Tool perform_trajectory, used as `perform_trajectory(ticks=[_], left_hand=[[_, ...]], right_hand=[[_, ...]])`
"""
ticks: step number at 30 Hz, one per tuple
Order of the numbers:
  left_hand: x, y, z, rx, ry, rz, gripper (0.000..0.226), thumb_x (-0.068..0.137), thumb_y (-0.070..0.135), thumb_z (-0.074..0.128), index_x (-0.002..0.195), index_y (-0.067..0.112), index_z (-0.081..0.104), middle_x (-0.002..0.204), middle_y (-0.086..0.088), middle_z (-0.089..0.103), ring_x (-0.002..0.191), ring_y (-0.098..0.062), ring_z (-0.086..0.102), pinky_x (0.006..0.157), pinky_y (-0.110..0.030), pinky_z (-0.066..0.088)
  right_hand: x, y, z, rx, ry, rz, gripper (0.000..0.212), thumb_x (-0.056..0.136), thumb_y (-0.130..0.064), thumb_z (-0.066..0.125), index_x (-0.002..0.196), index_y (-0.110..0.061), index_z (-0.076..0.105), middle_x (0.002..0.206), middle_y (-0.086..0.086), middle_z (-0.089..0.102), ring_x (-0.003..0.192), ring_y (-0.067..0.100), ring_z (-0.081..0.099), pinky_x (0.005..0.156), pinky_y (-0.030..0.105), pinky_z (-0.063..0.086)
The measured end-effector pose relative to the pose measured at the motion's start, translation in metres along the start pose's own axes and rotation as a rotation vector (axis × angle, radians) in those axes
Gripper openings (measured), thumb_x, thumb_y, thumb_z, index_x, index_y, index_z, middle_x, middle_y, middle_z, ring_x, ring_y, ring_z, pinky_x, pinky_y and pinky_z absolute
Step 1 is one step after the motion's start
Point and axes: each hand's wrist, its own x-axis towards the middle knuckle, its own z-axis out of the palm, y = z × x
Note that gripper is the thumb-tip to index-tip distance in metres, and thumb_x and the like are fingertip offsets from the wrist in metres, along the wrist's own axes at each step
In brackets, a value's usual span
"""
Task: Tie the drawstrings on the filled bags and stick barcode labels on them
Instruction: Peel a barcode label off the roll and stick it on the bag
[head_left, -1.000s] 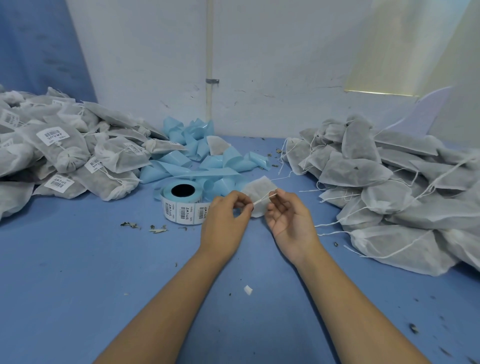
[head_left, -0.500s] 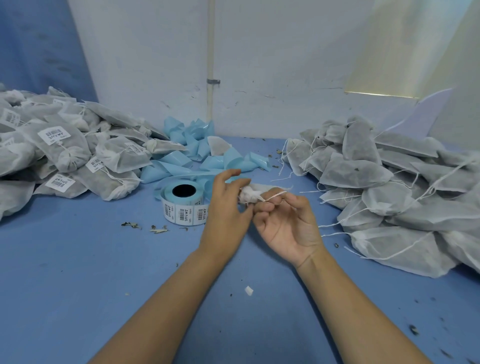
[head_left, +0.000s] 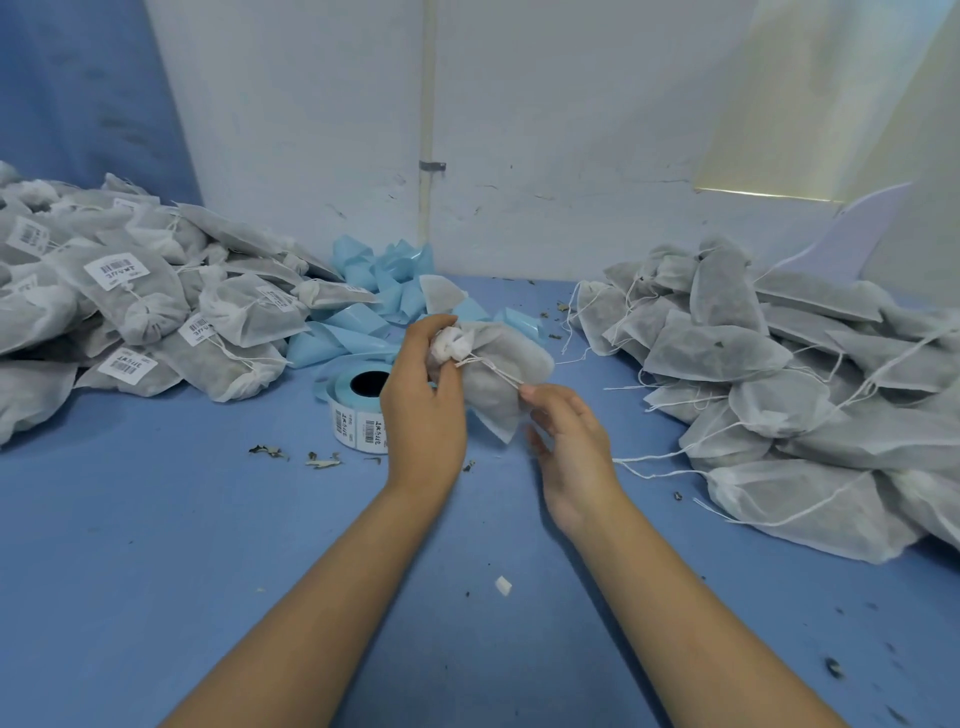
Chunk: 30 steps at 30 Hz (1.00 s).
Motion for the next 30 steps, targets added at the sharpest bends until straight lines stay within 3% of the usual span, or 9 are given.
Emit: perform_trajectory(ticks=[3,7,10,13,19,23,26,28,30], left_hand=[[0.003,0.003,0.002,-0.087,-0.003,-0.133,0.035,0.088,-0.004,0.045,0.104,0.023,0.059,0.093,0.018,0.062,0.083,0.004,0.057,0.077,-0.014,0.044],[0.006,0.004,0.005,-0.304,-0.055,-0.371,0.042,0.089,-0.001,0.043,0.118,0.026,0.056,0.108,0.01,0.064,0.1,-0.009,0.059,0.093,-0.031,0.047],[-0.002,0.001,0.006,-0.328,-0.14,-0.374,0.057,0.087,-0.002,0.047,0.137,0.023,0.034,0.12,0.002,0.059,0.098,-0.002,0.059,0.087,-0.021,0.048],[-0.011,-0.001,0.012,-0.222,-0.173,-0.321,0.068,0.083,0.008,0.067,0.136,0.02,0.026,0.121,0.005,0.053,0.103,-0.002,0.058,0.087,-0.021,0.049],[-0.009,0.004,0.01,-0.268,-0.034,-0.352,0.024,0.091,0.013,0.061,0.11,0.019,0.049,0.109,0.001,0.062,0.103,-0.012,0.062,0.086,-0.02,0.051],[-0.001,0.004,0.004,-0.25,0.047,-0.333,0.022,0.09,0.011,0.062,0.107,0.021,0.053,0.105,0.005,0.063,0.097,-0.006,0.061,0.085,-0.019,0.048],[0.01,0.004,-0.003,-0.21,0.03,-0.282,0.024,0.089,0.009,0.061,0.101,0.028,0.054,0.097,0.015,0.062,0.087,0.005,0.059,0.081,-0.014,0.046],[0.016,0.003,-0.01,-0.219,-0.015,-0.272,0.024,0.089,0.005,0.059,0.101,0.025,0.056,0.094,0.015,0.063,0.079,0.011,0.059,0.072,-0.008,0.045],[0.019,0.0,-0.018,-0.166,-0.085,-0.267,0.023,0.088,0.002,0.055,0.097,0.022,0.059,0.085,0.017,0.064,0.07,0.012,0.058,0.065,-0.005,0.043]], right_hand=[[-0.002,0.003,0.002,0.103,-0.023,0.082,0.017,0.083,-0.002,0.064,0.073,-0.015,0.06,0.075,-0.005,0.065,0.081,0.014,0.059,0.081,0.025,0.053],[-0.002,0.005,0.003,0.192,0.027,0.108,0.016,0.085,-0.001,0.063,0.075,-0.013,0.058,0.075,-0.003,0.066,0.088,0.019,0.06,0.085,0.029,0.055],[-0.001,0.004,0.004,0.224,0.045,0.115,0.017,0.086,-0.002,0.063,0.075,-0.013,0.057,0.076,-0.002,0.066,0.088,0.019,0.061,0.084,0.029,0.055],[-0.003,0.006,0.008,0.217,0.029,0.128,0.018,0.086,-0.002,0.063,0.074,-0.014,0.057,0.076,-0.002,0.065,0.084,0.017,0.06,0.082,0.029,0.053],[-0.003,0.011,0.013,0.179,-0.06,0.107,0.013,0.089,-0.004,0.061,0.079,-0.012,0.059,0.078,0.0,0.067,0.084,0.017,0.064,0.081,0.028,0.056],[0.001,0.015,0.008,0.008,-0.079,0.056,0.01,0.091,-0.004,0.054,0.083,-0.01,0.056,0.077,0.001,0.067,0.069,0.016,0.063,0.065,0.027,0.054],[0.006,0.022,0.003,-0.424,-0.062,-0.076,0.017,0.089,0.0,0.049,0.089,-0.017,0.052,0.081,0.003,0.057,0.051,0.011,0.056,0.066,0.033,0.05],[0.004,0.025,0.004,-0.624,-0.149,-0.145,0.03,0.084,0.001,0.048,0.093,-0.027,0.05,0.074,0.005,0.058,0.056,0.014,0.055,0.069,0.036,0.05],[0.003,0.029,0.005,-0.778,-0.23,-0.203,0.034,0.082,-0.002,0.052,0.094,-0.033,0.049,0.069,0.001,0.059,0.062,0.009,0.054,0.068,0.025,0.046]])
